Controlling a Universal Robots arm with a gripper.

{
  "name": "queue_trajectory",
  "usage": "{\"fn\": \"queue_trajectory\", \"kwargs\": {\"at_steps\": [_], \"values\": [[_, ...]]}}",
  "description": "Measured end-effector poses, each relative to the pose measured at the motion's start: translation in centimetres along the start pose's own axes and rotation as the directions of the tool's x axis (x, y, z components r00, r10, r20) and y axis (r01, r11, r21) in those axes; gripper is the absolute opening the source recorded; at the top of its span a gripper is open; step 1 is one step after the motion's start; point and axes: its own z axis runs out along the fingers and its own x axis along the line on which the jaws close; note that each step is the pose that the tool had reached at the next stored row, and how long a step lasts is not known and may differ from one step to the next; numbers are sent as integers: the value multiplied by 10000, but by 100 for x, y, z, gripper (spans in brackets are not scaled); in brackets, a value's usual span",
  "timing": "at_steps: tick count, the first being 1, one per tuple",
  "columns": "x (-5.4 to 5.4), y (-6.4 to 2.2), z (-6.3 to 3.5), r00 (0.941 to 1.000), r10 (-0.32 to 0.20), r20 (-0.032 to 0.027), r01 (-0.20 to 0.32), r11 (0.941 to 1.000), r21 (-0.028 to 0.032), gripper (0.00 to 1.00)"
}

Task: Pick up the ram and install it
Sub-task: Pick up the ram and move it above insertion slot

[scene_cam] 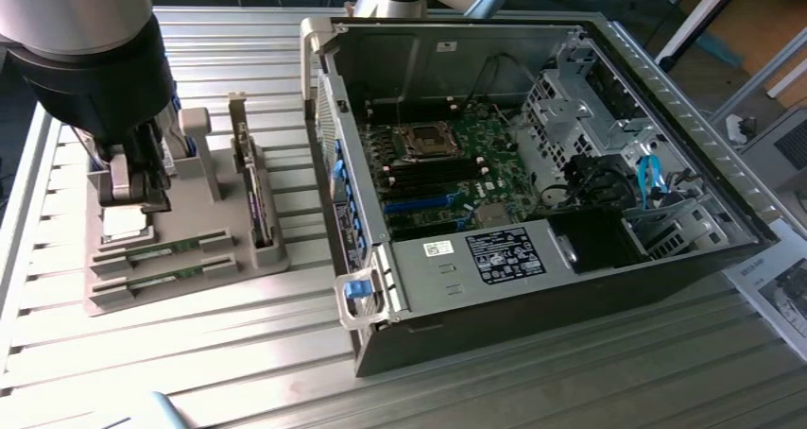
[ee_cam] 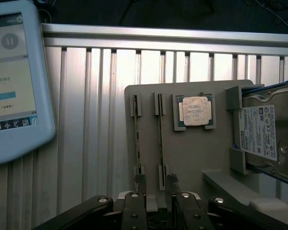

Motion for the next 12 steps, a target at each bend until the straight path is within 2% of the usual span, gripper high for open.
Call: {"fn": "queue_trajectory", "kwargs": {"at_steps": [2,12], "values": [[0,0,3,10000,0,1,0,10000,1,30],[5,-7,154,10000,-1,3,1,10000,0,30]]}}
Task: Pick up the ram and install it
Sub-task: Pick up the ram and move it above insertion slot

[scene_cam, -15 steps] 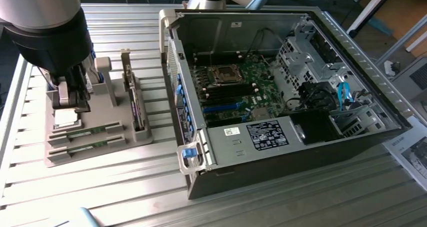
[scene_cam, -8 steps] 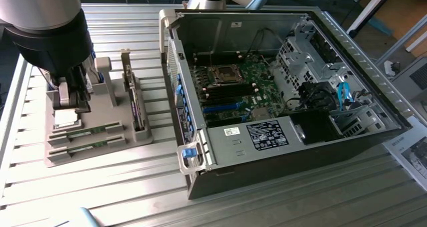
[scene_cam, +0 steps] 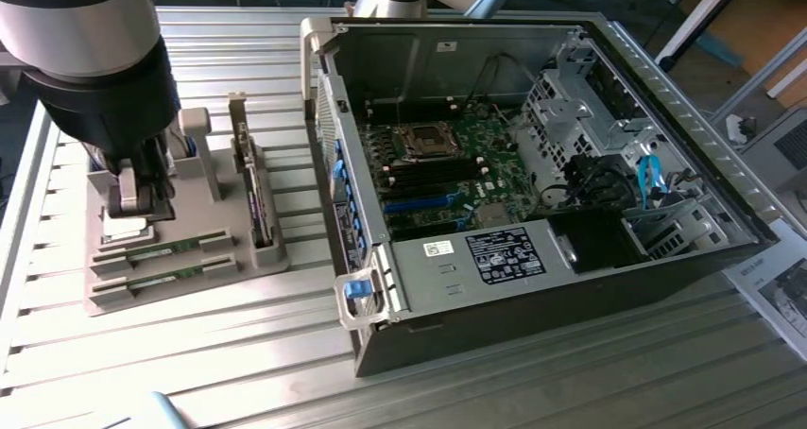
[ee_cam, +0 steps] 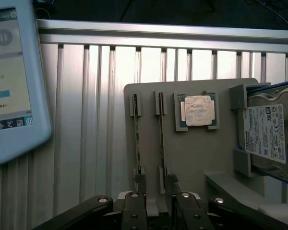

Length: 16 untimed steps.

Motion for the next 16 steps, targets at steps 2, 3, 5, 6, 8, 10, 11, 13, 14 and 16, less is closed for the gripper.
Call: {"fn": "queue_trajectory", "kwargs": {"at_steps": [2,3,5,6,8,10,11,13,14,16], "values": [[1,-1,30,10000,0,0,0,10000,0,30],[1,-2,45,10000,0,0,0,10000,0,30],[2,-3,74,10000,1,0,-1,10000,0,30],[3,-4,87,10000,0,-1,0,10000,-1,30],[4,-5,117,10000,0,0,0,10000,0,30],[5,-7,150,10000,0,0,0,10000,0,30],[6,-7,160,10000,0,-1,0,10000,-1,30],[6,-7,161,10000,0,-1,0,10000,-2,30],[6,-7,161,10000,0,-1,0,10000,0,30],[6,19,168,10000,-1,0,1,10000,2,30]]}}
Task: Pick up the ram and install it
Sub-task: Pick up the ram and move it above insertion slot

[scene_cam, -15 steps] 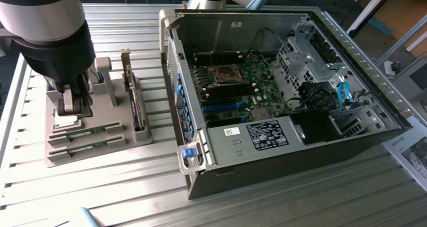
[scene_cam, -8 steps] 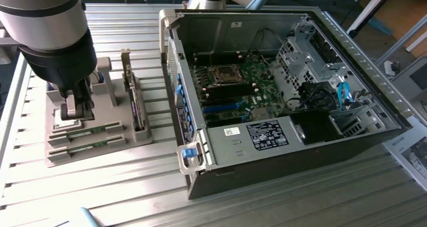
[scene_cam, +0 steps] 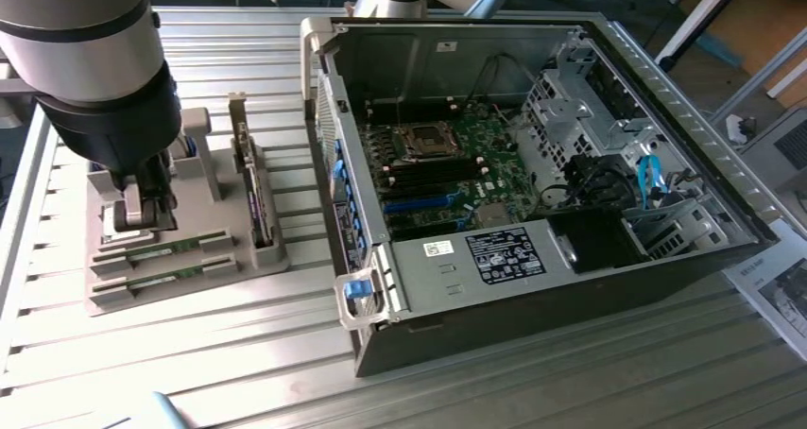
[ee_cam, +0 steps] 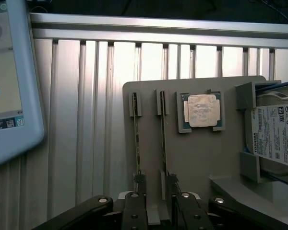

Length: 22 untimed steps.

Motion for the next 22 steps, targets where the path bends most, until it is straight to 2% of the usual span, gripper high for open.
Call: {"fn": "queue_trajectory", "kwargs": {"at_steps": [2,8,14,22], "values": [[-2,35,5,10000,1,0,-1,10000,-2,30],[10,40,15,10000,2,-1,-2,10000,-2,30],[125,41,73,10000,1,-1,-1,10000,-2,30],[150,38,159,10000,1,0,-1,10000,-1,30]]}}
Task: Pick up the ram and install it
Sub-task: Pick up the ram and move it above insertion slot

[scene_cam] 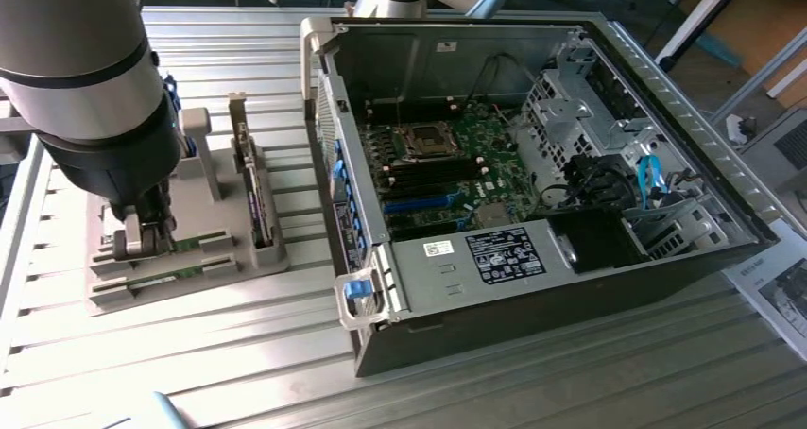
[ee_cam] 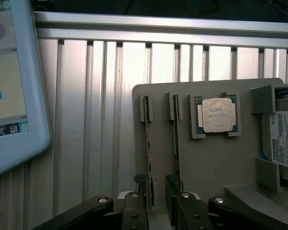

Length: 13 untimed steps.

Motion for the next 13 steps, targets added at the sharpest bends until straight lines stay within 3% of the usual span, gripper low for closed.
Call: {"fn": "queue_trajectory", "kwargs": {"at_steps": [13], "values": [[20,-6,154,10000,0,-1,0,10000,-1,30]]}}
